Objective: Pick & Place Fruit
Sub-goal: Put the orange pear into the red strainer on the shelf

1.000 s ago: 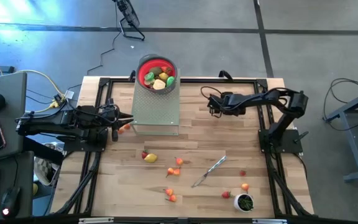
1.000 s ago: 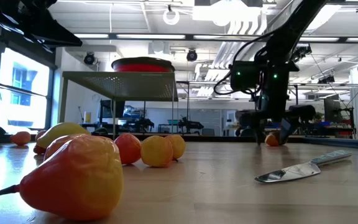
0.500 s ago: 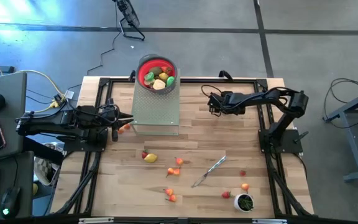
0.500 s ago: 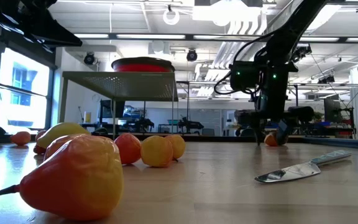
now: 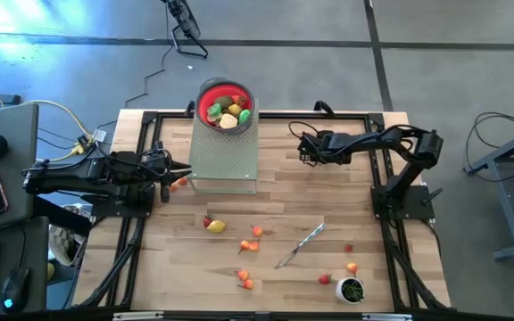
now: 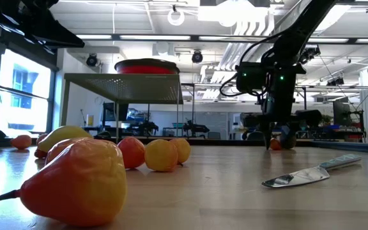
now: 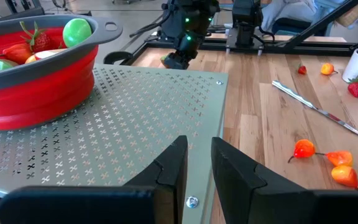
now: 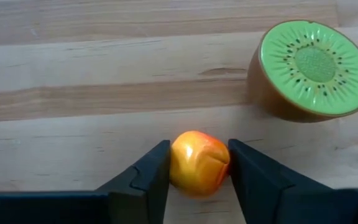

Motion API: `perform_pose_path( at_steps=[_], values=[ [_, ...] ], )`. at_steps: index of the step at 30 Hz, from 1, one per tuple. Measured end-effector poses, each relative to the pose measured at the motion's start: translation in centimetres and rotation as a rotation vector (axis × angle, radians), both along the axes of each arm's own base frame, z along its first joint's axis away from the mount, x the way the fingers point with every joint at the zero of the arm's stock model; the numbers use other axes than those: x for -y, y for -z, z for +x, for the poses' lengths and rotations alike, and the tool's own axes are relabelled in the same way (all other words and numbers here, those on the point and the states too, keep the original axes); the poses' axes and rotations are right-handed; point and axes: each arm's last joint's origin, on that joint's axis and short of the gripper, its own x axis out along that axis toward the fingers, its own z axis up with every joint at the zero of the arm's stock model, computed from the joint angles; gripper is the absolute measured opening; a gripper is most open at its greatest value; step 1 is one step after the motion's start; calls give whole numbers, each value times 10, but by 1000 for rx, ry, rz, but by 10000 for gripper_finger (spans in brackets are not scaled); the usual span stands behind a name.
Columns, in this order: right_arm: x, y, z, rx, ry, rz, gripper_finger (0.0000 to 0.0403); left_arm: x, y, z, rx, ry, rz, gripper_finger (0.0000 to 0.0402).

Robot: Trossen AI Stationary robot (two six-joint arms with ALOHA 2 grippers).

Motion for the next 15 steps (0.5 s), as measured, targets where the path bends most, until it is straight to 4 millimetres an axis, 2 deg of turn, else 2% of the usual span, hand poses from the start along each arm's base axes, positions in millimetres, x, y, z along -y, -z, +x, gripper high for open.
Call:
perform_pose_path(
  at_steps=[7,15],
  values=[
    [0,0,0,2,-1,2,155,0,0,0,0,0,0,67],
    [1,0,3,21,-41,2,148,0,3,-1,-31,0,0,67]
  ],
)
